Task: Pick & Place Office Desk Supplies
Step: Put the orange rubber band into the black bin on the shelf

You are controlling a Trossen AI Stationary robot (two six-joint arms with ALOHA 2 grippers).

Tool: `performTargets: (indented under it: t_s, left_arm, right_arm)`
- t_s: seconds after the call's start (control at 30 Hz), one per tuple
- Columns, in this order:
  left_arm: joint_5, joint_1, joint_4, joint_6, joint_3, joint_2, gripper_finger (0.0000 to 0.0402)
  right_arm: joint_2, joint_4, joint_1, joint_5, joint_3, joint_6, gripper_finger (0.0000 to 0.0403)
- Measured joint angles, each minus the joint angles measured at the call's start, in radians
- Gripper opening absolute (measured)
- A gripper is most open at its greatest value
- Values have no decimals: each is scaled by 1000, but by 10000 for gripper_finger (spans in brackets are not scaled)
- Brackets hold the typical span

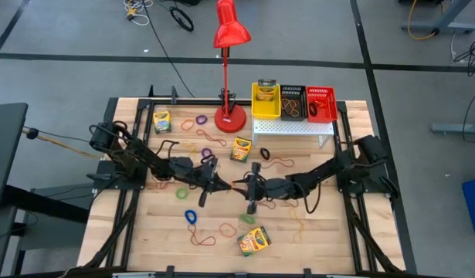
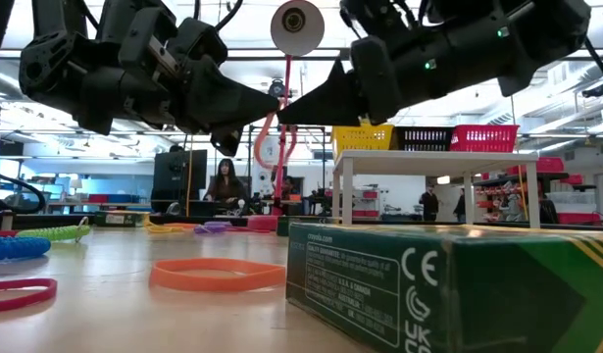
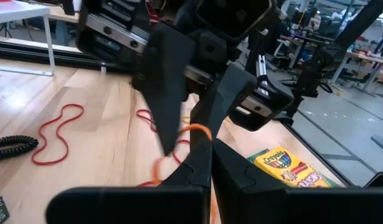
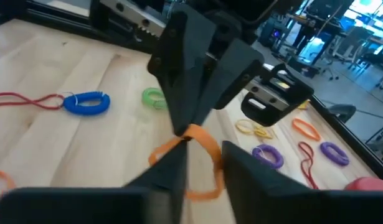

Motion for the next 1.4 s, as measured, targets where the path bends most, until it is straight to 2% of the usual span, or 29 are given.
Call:
performTargets:
  t_s: [0.07,0.13,0.33,0.57,0.7,0.83,1.0,1.13,1.27,1.4]
  left_arm:
    - [-3,0,4,-6,1,0,11]
    - [-13,0,3,-7,1,-1,22]
    - [-25,0,3,-6,-1,-14,83]
    - [-68,0,-4,86,-21,-36,151]
    - [-163,2,44,102,-75,-57,165]
    - [-235,2,119,77,-137,-70,153]
    - [-291,2,136,35,-178,-75,126]
    - [-297,0,129,19,-181,-75,120]
    - [-298,0,128,11,-181,-75,120]
    - [-298,0,129,-12,-181,-75,120]
  right_arm:
    - [-3,-2,6,10,0,-7,31]
    - [-4,-1,12,32,0,-23,12]
    - [-45,-79,34,141,2,-15,6]
    - [-238,-378,63,271,2,64,5]
    - [-384,-577,66,329,2,122,3]
    - [-555,-700,28,381,2,143,3]
    - [-741,-793,-123,382,16,95,3]
    - [-773,-998,-321,357,116,91,3]
    - [-741,-1134,-550,208,203,92,3]
    - [-691,-1189,-763,53,224,99,3]
